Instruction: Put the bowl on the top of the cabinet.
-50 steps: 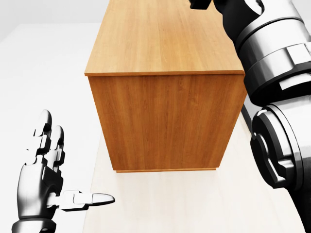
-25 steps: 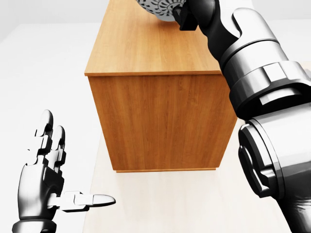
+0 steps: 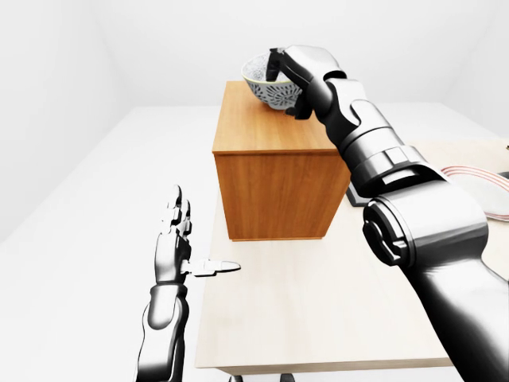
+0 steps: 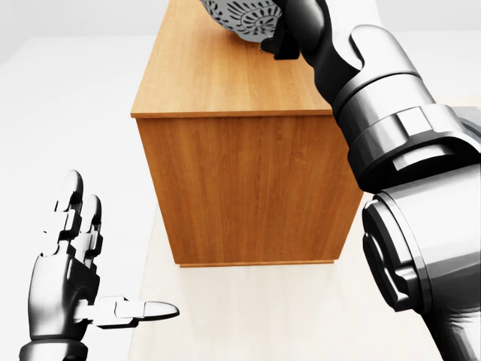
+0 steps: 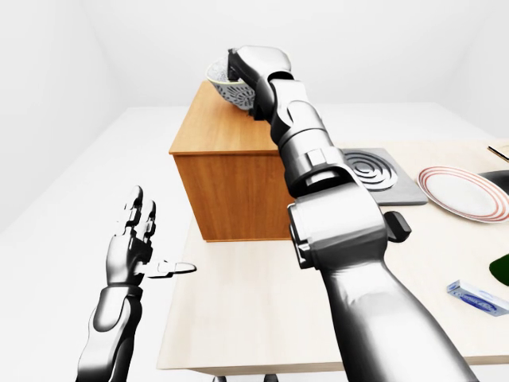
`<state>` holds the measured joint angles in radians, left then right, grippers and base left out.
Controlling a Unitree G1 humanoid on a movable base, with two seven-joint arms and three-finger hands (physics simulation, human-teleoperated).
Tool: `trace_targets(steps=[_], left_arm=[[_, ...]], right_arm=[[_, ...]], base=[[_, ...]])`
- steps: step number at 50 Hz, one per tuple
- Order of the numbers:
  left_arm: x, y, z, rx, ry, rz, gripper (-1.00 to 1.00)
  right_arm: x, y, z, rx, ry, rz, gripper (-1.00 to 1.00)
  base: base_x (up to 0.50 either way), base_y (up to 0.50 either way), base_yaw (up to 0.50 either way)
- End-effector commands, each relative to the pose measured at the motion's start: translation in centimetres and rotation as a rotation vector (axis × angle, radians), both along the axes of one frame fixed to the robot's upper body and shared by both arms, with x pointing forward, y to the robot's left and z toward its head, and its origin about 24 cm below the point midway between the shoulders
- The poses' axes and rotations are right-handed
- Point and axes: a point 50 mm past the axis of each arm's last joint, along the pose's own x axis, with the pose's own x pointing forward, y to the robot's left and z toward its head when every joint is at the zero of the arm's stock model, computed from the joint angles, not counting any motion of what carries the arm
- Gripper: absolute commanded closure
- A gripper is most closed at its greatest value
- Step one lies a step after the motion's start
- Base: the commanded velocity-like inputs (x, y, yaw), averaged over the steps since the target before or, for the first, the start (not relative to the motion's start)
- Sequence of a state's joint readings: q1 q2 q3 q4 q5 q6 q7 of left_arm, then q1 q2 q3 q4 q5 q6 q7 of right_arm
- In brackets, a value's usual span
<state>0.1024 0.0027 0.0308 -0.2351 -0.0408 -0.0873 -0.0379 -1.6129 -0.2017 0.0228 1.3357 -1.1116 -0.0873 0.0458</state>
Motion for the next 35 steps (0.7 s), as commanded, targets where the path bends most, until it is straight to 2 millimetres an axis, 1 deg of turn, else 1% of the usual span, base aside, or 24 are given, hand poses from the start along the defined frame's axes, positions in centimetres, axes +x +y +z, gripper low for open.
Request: trace_targets(steps=[1, 3, 5, 6, 11, 13, 14, 16, 18, 19, 20, 21, 24, 25, 27, 33, 35], left_arm=[[0.1, 0.1, -0.1, -0.003, 0.005, 0.003, -1.00], [0.1, 0.1, -0.1, -0.003, 0.005, 0.003, -1.00], [0.1, 0.1, 0.2, -0.004, -0.010, 0.007, -1.00], [0.1, 0.1, 0.2, -0.004, -0.011, 0.007, -1.00], [0.2, 0.2, 0.0, -0.007, 0.001, 0.008, -1.00], [0.2, 0.1, 0.0, -0.007, -0.002, 0.007, -1.00], [0.2, 0.1, 0.0, -0.007, -0.002, 0.007, -1.00], [0.1, 0.1, 0.2, -0.005, -0.007, 0.006, -1.00], [0.1, 0.1, 0.2, -0.005, -0.007, 0.006, -1.00], [0.1, 0.1, 0.2, -0.005, -0.008, 0.006, -1.00], [0.2, 0.1, 0.0, -0.005, 0.001, 0.004, -1.00], [0.1, 0.1, 0.1, -0.005, -0.003, 0.005, -1.00], [0.1, 0.1, 0.1, -0.004, -0.005, 0.003, -1.00], [0.1, 0.1, 0.1, -0.004, -0.005, 0.003, -1.00], [0.1, 0.1, 0.0, -0.003, 0.000, 0.002, -1.00], [0.1, 0.0, -0.2, -0.002, 0.007, 0.000, -1.00], [0.0, 0.0, -0.1, -0.001, 0.003, 0.000, -1.00]], right_arm=[[-0.1, 0.2, 0.3, 0.022, -0.008, 0.011, -1.00], [-0.1, 0.2, 0.3, 0.022, -0.008, 0.011, -1.00], [-0.2, 0.2, 0.9, 0.022, -0.010, 0.014, -1.00], [-0.2, 0.2, 0.9, 0.021, -0.010, 0.014, -1.00], [-0.4, 0.0, 1.9, 0.027, -0.023, 0.011, -1.00], [-0.5, -0.2, 2.7, 0.027, -0.034, 0.007, -1.00], [-0.5, -0.2, 2.7, 0.027, -0.034, 0.006, -1.00], [-0.8, -0.6, 4.1, 0.031, -0.053, 0.001, -1.00], [-1.0, -0.9, 4.9, 0.028, -0.067, -0.006, -1.00], [-1.0, -0.9, 4.9, 0.027, -0.068, -0.007, -1.00], [-1.4, -1.4, 6.4, 0.030, -0.091, -0.017, -1.00], [-1.6, -1.7, 7.2, 0.030, -0.104, -0.024, -1.00], [-2.1, -2.5, 8.7, 0.024, -0.130, -0.044, -1.00], [-2.1, -2.5, 8.7, 0.025, -0.130, -0.045, -1.00], [-2.7, -3.6, 10.4, 0.025, -0.158, -0.071, -1.00], [-3.5, -5.3, 12.3, 0.030, -0.192, -0.111, -1.00], [-4.0, -5.9, 13.2, 0.033, -0.208, -0.126, -1.00]], base=[[0.00, 0.00, 0.00], [0.00, 0.00, 0.00], [0.00, 0.00, 0.00], [0.00, 0.00, 0.00], [0.00, 0.00, 0.00], [0.00, 0.00, 0.00], [0.00, 0.00, 0.00], [0.00, 0.00, 0.00], [0.00, 0.00, 0.00], [0.00, 0.00, 0.00], [0.00, 0.00, 0.00], [0.00, 0.00, 0.00], [0.00, 0.00, 0.00], [0.00, 0.00, 0.00], [0.00, 0.00, 0.00], [0.00, 0.00, 0.00], [0.00, 0.00, 0.00]])
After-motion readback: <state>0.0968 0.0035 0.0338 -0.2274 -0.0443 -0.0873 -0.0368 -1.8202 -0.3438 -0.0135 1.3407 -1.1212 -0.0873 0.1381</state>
